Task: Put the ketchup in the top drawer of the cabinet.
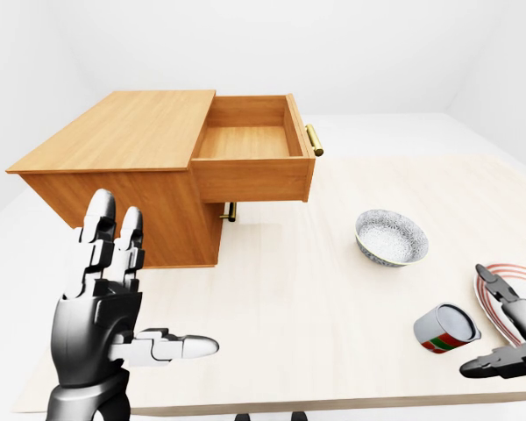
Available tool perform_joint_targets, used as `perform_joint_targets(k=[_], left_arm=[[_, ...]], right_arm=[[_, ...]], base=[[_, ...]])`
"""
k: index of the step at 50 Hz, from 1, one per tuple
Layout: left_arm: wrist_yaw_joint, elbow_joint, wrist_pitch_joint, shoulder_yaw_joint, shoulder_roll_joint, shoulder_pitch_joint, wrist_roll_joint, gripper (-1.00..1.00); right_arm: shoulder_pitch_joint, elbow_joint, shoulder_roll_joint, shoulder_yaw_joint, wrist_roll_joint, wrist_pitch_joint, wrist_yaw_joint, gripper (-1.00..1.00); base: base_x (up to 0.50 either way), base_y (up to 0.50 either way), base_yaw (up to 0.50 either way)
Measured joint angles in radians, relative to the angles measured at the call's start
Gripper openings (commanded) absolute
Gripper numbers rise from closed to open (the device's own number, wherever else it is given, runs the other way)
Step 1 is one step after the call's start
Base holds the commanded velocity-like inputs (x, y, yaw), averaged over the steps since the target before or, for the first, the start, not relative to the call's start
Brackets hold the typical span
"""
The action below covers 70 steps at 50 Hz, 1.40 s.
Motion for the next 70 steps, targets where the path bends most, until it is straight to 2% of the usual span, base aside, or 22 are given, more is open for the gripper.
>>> perform_joint_targets(k=[70], left_arm=[[0.006,0.012,0.000,-0.007,0.003,-0.003,0.004,1.00]], right_arm=[[-0.017,0.108,-0.036,0.078,-0.041,0.000,0.000,1.00]], base=[[0.00,0.00,0.00]])
